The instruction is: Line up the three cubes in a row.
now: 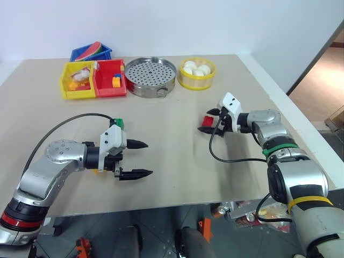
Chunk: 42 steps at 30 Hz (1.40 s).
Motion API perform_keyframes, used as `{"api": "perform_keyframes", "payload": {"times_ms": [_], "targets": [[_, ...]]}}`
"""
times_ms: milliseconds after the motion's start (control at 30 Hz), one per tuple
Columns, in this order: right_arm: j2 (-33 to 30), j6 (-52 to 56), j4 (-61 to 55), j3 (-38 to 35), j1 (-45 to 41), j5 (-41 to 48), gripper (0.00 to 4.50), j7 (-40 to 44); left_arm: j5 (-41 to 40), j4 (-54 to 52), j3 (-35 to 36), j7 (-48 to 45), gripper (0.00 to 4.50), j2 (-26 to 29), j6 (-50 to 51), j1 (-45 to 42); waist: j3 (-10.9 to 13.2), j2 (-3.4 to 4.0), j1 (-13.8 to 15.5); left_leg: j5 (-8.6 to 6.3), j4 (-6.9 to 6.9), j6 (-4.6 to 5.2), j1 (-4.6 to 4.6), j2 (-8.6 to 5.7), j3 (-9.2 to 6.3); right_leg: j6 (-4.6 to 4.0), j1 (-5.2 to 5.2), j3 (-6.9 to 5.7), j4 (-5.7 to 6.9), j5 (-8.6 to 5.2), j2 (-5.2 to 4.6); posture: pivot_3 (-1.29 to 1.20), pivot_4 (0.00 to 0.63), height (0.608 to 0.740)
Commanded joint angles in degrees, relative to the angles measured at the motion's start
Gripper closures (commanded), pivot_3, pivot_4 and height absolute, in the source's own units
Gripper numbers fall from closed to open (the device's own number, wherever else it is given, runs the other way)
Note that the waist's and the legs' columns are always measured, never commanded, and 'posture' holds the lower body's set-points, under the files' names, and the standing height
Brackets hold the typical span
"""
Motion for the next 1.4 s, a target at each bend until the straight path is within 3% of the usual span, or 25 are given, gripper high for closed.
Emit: {"api": "perform_keyframes", "payload": {"times_ms": [33,167,267,500,700,867,967,1067,1167,1400], "targets": [[-0.5,1.11,0.78,-0.47,-0.92,-0.83,0.0,-1.38,-0.1,-1.62,1.1,0.22,0.02,0.5,-0.05,0.34,0.0,0.0,0.0,0.0,0.0,0.0,0.0,0.0,0.0,0.0,0.0,0.0,0.0,0.0,0.0,0.0,0.15,0.74],[-0.32,1.39,1.22,-0.41,-0.47,-1.51,0.0,-1.36,-0.04,-1.8,1.33,0.68,0.02,0.56,0.07,0.64,0.0,0.0,0.0,0.0,0.0,0.0,0.0,0.0,0.01,0.0,0.0,0.01,0.0,0.0,0.0,0.0,0.15,0.74],[0.06,1.96,1.29,-0.86,-0.6,-1.29,0.73,-0.53,0.12,-2.16,1.37,0.92,0.0,0.68,-0.13,1.47,0.0,0.0,0.0,0.0,0.0,0.0,0.0,0.0,0.0,0.0,0.0,0.01,0.0,0.0,0.0,0.0,0.15,0.74],[0.65,1.85,0.96,-1.25,-0.92,-1.13,3.23,-0.33,0.82,-1.97,0.86,0.81,0.0,0.73,-0.76,1.81,0.0,0.0,-0.01,0.0,0.0,0.0,0.0,0.0,0.01,0.0,0.0,0.01,0.0,0.01,0.0,0.0,0.15,0.74],[0.65,0.91,-0.17,-1.63,-1.18,-0.43,3.25,1.12,1.08,-1.98,0.41,0.74,0.0,0.36,-0.98,1.84,0.0,0.0,-0.01,0.0,0.0,0.0,0.0,0.0,0.01,0.0,0.0,0.02,0.0,0.02,0.01,0.0,0.15,0.74],[0.55,3.39,-5.76,-1.69,-0.02,2.95,3.25,13.08,-1.44,-3.13,3.1,1.57,0.0,0.66,0.81,2.93,0.0,0.0,-0.03,0.0,0.0,0.0,0.0,0.01,0.02,0.01,-0.01,0.02,0.01,0.02,0.02,0.0,0.15,0.74],[0.32,7.61,-18.37,1.61,6.7,5.22,3.25,23.69,-2.25,-4.35,5.01,1.02,0.0,2.29,1.3,5.17,-0.01,-0.01,0.01,0.0,0.0,0.0,0.01,0.06,0.0,0.0,-0.01,0.01,0.01,0.01,0.05,0.0,0.15,0.74],[0.02,11.93,-29.69,4.35,12.07,6.39,3.25,27.82,-2.58,-4.68,5.81,0.75,0.0,3.28,1.44,6.59,0.0,0.02,0.11,-0.01,-0.01,0.0,0.01,0.1,-0.03,-0.03,-0.01,-0.04,0.04,-0.03,0.08,0.0,0.15,0.74],[0.28,12.29,-34.43,7.33,13.48,5.91,3.25,28.94,-1.42,-3.98,5.81,0.38,0.0,4.24,0.34,7.86,0.01,0.04,0.06,-0.01,0.02,0.0,0.01,0.1,0.03,-0.04,-0.05,0.0,0.07,0.0,0.06,0.0,0.15,0.74],[1.01,10.96,-29.75,9.58,9.84,5.47,3.25,27.13,-1.67,-4.48,5.44,1.24,0.0,3.71,0.2,8.68,0.01,0.03,0.1,0.07,0.1,0.03,0.08,0.11,0.06,-0.4,-0.04,0.0,0.07,0.02,0.05,0.0,0.15,0.74]]}}
